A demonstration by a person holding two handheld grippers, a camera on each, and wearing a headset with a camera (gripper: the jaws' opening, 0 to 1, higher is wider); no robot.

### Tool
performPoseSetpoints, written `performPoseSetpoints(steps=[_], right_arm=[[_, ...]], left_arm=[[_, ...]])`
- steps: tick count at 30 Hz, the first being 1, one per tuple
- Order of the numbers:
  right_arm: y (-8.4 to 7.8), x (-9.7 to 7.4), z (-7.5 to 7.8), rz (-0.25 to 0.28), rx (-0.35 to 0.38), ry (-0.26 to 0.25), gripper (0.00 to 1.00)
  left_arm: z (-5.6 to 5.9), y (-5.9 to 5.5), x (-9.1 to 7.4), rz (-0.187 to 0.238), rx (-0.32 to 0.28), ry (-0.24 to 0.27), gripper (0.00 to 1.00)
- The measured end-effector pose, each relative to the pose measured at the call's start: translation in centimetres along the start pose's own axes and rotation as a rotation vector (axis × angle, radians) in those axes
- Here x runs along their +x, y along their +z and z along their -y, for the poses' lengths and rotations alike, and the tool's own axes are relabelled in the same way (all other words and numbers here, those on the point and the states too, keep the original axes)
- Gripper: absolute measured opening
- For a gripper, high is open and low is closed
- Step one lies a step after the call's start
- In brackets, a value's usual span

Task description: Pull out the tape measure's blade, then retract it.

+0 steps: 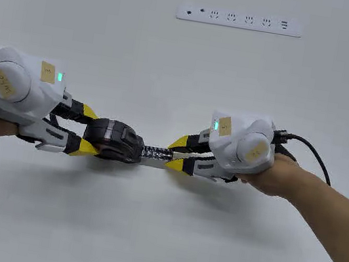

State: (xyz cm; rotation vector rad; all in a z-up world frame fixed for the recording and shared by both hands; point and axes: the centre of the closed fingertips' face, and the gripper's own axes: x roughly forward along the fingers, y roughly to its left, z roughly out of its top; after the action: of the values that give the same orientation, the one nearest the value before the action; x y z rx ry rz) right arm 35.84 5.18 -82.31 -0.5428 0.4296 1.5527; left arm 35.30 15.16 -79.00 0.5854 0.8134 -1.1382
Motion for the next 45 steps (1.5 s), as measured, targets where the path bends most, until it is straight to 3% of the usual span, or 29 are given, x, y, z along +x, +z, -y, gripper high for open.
performPoseSetpoints(steps=[45], right_arm=[[-2.7, -4.2, 0.2, -0.024, -0.028, -0.006, 0.11]], left_arm=[[0.0, 0.0, 0.1, -0.006, -0.008, 0.002, 0.26]])
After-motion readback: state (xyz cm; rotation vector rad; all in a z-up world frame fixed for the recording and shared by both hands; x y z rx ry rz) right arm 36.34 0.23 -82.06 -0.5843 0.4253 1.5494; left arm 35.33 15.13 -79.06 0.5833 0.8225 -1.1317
